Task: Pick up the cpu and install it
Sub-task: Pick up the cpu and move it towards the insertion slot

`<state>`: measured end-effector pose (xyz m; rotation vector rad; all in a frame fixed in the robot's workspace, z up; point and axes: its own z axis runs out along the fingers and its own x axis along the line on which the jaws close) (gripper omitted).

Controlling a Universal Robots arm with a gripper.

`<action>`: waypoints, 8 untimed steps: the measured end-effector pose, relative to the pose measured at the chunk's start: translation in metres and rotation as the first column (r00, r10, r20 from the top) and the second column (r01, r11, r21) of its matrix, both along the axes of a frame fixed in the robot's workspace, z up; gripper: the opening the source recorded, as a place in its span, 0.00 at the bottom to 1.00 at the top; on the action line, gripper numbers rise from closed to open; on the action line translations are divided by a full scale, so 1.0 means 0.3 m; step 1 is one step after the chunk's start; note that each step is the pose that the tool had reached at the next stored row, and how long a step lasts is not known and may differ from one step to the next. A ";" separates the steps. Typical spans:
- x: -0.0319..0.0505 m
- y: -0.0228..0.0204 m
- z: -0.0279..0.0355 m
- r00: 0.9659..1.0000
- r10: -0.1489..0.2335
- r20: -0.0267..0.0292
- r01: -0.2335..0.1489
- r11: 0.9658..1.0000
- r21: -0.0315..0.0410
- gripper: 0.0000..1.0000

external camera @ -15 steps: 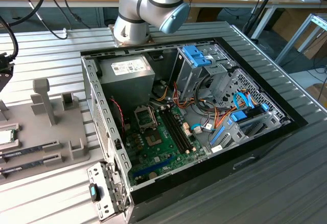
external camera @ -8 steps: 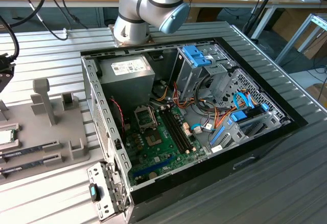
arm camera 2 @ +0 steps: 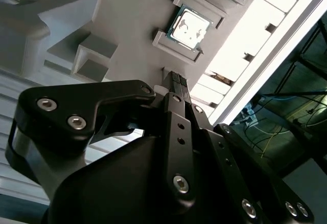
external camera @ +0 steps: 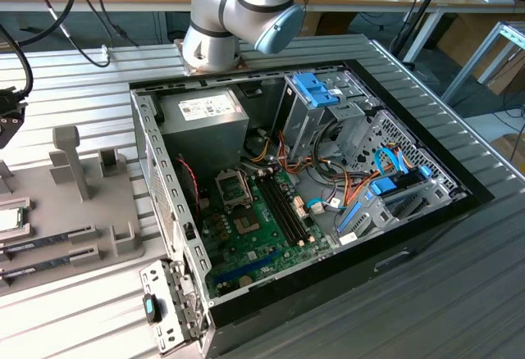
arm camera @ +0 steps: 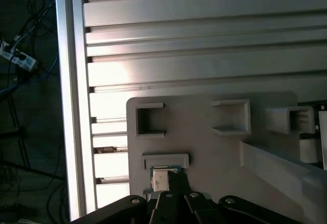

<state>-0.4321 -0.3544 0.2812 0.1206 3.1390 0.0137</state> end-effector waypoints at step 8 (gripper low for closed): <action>0.000 0.015 -0.023 1.000 0.000 0.000 0.000 1.000 0.000 0.11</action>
